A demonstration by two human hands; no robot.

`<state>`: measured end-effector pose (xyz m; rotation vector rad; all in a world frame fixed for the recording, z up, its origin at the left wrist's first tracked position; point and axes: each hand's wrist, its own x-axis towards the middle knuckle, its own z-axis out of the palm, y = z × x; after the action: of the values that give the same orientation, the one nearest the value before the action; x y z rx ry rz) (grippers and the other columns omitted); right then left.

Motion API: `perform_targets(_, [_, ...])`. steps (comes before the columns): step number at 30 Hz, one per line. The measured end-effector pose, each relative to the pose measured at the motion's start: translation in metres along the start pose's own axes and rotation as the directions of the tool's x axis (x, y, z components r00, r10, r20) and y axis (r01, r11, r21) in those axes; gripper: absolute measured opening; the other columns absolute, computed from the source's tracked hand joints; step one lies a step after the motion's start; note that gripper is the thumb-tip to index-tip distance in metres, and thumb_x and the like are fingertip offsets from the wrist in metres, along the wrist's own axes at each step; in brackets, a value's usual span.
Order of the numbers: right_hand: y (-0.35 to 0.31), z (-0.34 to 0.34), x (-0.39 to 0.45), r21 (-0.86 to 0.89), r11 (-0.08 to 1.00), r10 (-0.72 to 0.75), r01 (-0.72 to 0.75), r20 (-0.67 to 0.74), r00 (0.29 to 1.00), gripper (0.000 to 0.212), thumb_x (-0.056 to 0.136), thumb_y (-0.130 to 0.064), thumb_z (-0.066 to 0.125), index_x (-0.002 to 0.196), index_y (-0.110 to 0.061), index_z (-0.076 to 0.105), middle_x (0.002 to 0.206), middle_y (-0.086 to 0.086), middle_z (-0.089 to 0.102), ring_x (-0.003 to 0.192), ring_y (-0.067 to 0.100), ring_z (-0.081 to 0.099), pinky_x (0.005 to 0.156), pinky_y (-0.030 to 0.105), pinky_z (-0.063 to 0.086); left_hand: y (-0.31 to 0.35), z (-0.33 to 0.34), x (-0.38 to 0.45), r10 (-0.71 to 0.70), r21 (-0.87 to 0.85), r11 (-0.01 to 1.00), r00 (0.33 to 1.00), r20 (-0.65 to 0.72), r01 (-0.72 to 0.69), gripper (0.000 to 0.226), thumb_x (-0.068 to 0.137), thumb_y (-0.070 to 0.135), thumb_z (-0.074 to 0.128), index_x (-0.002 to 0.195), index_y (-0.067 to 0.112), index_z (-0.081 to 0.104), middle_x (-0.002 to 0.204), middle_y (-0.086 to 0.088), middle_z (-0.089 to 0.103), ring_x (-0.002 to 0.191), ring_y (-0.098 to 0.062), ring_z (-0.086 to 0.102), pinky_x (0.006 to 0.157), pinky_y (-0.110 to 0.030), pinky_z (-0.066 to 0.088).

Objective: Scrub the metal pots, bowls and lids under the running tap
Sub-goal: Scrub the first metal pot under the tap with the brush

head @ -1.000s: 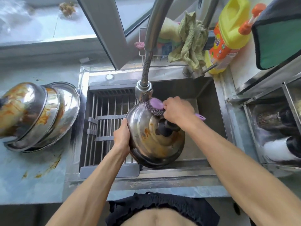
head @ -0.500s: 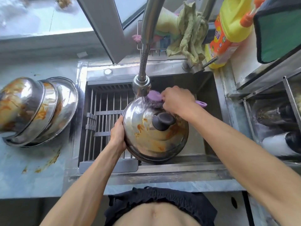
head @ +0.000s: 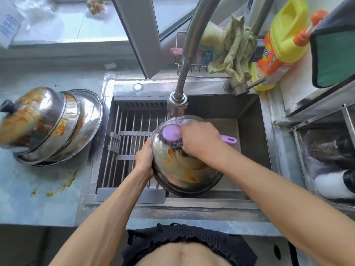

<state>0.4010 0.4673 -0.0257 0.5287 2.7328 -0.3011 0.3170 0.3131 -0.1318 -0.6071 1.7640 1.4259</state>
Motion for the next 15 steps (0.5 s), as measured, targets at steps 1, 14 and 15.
perform_targets(1, [-0.004, 0.003, -0.004, 0.016, 1.0, -0.019, 0.019, -0.001, 1.0, 0.028, 0.091, -0.017, 0.049, 0.116, -0.016, 0.062, 0.114, 0.008, 0.063, 0.105, 0.032, 0.063, 0.074, 0.034, 0.039, -0.001, -0.001, 0.0, 0.0, -0.004, 1.0, 1.0, 0.002, 0.0, 0.037, 0.095, 0.042, 0.064, 0.111, 0.01, 0.073, 0.094, -0.009, 0.08, 0.087, -0.026, 0.077, 0.08, -0.042, 0.063])
perform_targets(14, [0.0, 0.022, -0.062, 0.324, 0.878, 0.383, -0.352, -0.036, 0.923, 0.03, 0.093, -0.019, 0.047, 0.117, -0.015, 0.064, 0.114, 0.015, 0.065, 0.104, 0.038, 0.062, 0.077, 0.038, 0.043, 0.0, 0.036, -0.035, -0.006, -0.132, 0.991, 0.998, -0.058, -0.002, 0.043, 0.099, 0.048, 0.057, 0.102, 0.005, 0.063, 0.096, -0.012, 0.076, 0.085, -0.029, 0.074, 0.082, -0.042, 0.062])
perform_targets(15, [-0.008, 0.021, -0.065, 0.336, 0.883, 0.365, -0.327, -0.053, 0.93, 0.031, 0.093, -0.019, 0.047, 0.119, -0.016, 0.064, 0.114, 0.014, 0.065, 0.105, 0.038, 0.062, 0.076, 0.037, 0.041, 0.002, 0.042, -0.036, -0.002, -0.133, 0.991, 0.997, -0.077, -0.008, 0.047, 0.098, 0.051, 0.056, 0.103, 0.005, 0.061, 0.098, -0.012, 0.074, 0.086, -0.03, 0.073, 0.084, -0.043, 0.062])
